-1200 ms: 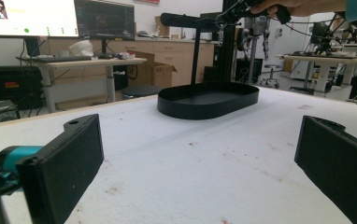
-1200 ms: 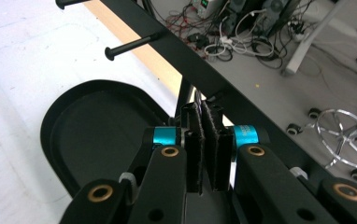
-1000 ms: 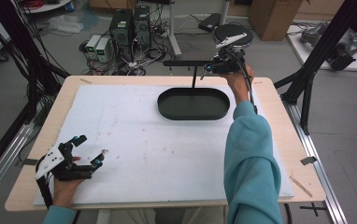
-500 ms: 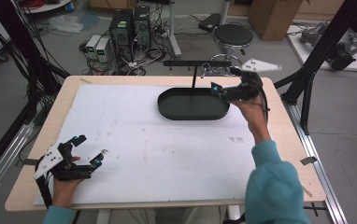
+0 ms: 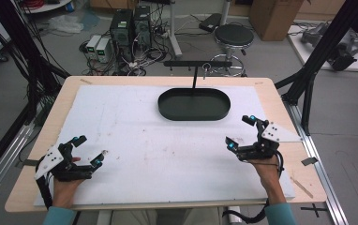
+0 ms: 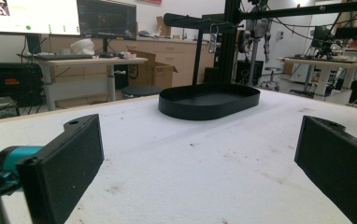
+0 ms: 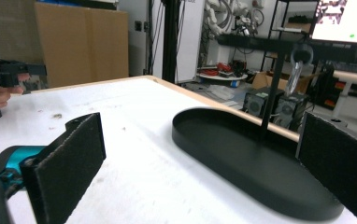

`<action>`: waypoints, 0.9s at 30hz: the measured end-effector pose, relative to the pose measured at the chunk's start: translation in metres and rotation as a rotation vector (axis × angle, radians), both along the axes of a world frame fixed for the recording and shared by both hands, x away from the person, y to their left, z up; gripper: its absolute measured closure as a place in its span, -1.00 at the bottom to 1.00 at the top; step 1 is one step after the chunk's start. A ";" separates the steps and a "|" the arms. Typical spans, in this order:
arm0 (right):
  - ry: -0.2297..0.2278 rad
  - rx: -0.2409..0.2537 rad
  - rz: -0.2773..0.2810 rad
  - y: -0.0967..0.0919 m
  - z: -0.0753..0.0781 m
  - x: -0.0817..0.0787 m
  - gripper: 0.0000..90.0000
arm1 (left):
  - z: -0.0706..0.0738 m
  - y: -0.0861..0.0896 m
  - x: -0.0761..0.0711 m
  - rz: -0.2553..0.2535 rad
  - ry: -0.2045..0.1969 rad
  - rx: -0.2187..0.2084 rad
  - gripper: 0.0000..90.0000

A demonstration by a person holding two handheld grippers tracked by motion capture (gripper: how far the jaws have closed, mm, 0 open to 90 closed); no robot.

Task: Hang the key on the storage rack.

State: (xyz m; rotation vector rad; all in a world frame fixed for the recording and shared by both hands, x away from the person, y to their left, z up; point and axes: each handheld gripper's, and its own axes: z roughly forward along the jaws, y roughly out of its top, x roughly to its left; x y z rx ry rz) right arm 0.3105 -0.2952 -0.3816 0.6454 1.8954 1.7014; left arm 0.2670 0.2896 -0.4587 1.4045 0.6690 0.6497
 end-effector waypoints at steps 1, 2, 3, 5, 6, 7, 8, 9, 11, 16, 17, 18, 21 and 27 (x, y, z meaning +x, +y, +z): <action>0.013 0.013 -0.008 -0.002 -0.008 -0.001 -0.98 | 0.000 0.000 0.000 0.000 -0.001 0.001 -0.96; 0.028 0.026 -0.010 -0.004 -0.015 -0.002 -0.98 | 0.000 0.000 0.000 -0.002 -0.003 0.003 -0.96; 0.044 0.034 -0.008 -0.006 -0.023 -0.002 -0.98 | 0.000 0.000 0.000 -0.001 -0.001 0.002 -0.96; 0.034 0.025 -0.025 -0.008 -0.034 -0.004 -0.98 | 0.000 0.000 0.000 -0.005 0.002 -0.004 -0.96; 0.039 0.021 -0.024 -0.008 -0.039 -0.005 -0.98 | 0.000 0.000 0.000 -0.007 0.001 -0.006 -0.96; 0.042 0.021 -0.021 -0.008 -0.044 -0.006 -0.98 | 0.000 0.000 0.000 -0.006 0.000 -0.007 -0.96; 0.039 0.017 -0.023 -0.008 -0.048 -0.007 -0.98 | 0.000 0.000 0.000 -0.004 -0.002 -0.004 -0.96; 0.032 0.012 -0.019 -0.007 -0.052 -0.006 -0.98 | 0.000 0.000 0.000 -0.002 -0.004 -0.001 -0.96; 0.039 0.009 -0.019 -0.006 -0.058 -0.006 -0.98 | 0.000 0.000 0.000 -0.001 -0.003 -0.001 -0.96; 0.046 0.027 -0.023 -0.007 -0.071 -0.005 -0.98 | 0.000 -0.001 -0.001 -0.003 -0.008 0.010 -0.96; 0.046 0.039 -0.032 -0.008 -0.073 -0.005 -0.98 | 0.000 -0.001 -0.001 -0.004 -0.009 0.009 -0.96; 0.054 0.051 -0.030 -0.010 -0.072 -0.006 -0.98 | 0.000 -0.001 -0.001 -0.003 -0.008 0.009 -0.96; 0.038 0.066 -0.045 -0.011 -0.074 -0.007 -0.98 | 0.000 -0.001 -0.001 -0.003 -0.007 0.008 -0.96; 0.037 0.085 -0.056 -0.013 -0.075 -0.009 -0.98 | 0.000 -0.001 -0.001 -0.003 -0.007 0.009 -0.96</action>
